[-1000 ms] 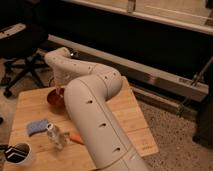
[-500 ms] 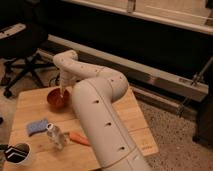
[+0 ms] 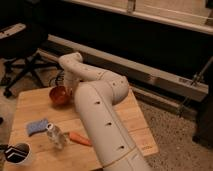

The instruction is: Pick up the ceramic bowl

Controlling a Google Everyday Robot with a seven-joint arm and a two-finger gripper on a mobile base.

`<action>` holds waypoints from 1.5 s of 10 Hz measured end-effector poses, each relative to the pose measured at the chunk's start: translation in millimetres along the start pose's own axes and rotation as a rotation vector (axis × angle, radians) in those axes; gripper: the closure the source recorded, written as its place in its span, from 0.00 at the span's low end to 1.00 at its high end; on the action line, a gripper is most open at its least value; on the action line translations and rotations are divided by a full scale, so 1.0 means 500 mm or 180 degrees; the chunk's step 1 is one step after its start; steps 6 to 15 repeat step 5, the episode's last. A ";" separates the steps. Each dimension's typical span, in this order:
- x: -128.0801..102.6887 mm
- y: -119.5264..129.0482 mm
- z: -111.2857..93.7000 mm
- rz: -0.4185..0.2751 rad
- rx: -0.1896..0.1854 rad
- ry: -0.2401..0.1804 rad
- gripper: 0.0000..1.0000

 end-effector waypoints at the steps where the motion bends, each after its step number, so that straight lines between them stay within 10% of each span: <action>1: -0.005 0.010 -0.016 -0.0006 -0.0012 -0.0014 1.00; 5: -0.020 0.022 -0.214 0.0034 -0.0168 -0.0429 1.00; 15: -0.020 0.022 -0.214 0.0034 -0.0168 -0.0429 1.00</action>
